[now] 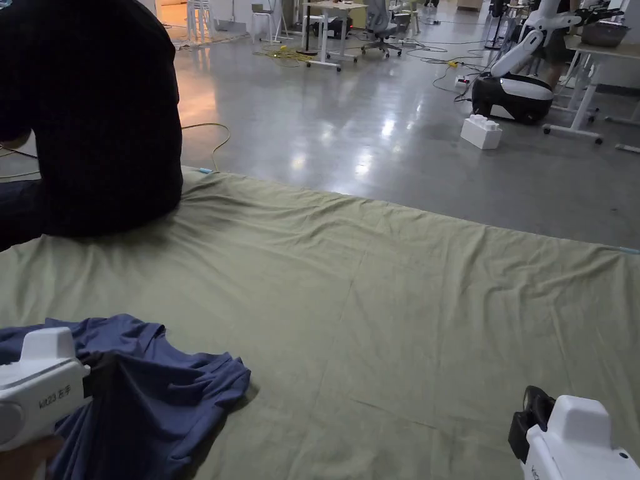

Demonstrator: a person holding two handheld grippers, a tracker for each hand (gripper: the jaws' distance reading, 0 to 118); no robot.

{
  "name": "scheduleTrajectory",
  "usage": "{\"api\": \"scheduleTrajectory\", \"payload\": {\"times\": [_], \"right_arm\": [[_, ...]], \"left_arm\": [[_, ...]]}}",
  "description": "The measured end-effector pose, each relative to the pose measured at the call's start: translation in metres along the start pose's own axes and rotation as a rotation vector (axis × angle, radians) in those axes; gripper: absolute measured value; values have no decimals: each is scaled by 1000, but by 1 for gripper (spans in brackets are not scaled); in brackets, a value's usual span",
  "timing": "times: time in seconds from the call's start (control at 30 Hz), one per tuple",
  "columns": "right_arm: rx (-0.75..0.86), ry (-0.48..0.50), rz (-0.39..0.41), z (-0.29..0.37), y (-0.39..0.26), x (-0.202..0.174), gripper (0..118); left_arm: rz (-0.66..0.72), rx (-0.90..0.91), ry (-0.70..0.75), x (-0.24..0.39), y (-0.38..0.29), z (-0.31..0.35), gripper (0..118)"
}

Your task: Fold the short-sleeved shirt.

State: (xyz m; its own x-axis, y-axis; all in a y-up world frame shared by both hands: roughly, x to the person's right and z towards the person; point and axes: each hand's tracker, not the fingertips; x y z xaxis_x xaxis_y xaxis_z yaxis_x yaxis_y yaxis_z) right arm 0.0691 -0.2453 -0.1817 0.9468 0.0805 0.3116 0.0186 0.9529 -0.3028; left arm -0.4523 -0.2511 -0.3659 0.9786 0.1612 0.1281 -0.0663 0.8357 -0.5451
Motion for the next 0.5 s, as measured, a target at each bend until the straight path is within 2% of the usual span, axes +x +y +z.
{"api": "scheduleTrajectory", "payload": {"times": [0.2,0.23,0.33,0.37,0.47,0.5], "right_arm": [[29,-17,-13,10,6,15,1],[25,-1,-53,6,4,10,1],[43,-22,-56,9,5,18,1],[44,-56,-67,18,8,34,1],[63,-73,-70,28,11,59,1],[96,-19,-91,30,13,58,1]], "left_arm": [[-45,160,-146,65,49,28,3],[-63,175,-170,79,57,33,3],[-114,233,-253,123,82,46,3],[-119,255,-281,139,89,51,3],[-136,287,-379,187,104,61,3],[-146,295,-410,203,107,65,3]]}}
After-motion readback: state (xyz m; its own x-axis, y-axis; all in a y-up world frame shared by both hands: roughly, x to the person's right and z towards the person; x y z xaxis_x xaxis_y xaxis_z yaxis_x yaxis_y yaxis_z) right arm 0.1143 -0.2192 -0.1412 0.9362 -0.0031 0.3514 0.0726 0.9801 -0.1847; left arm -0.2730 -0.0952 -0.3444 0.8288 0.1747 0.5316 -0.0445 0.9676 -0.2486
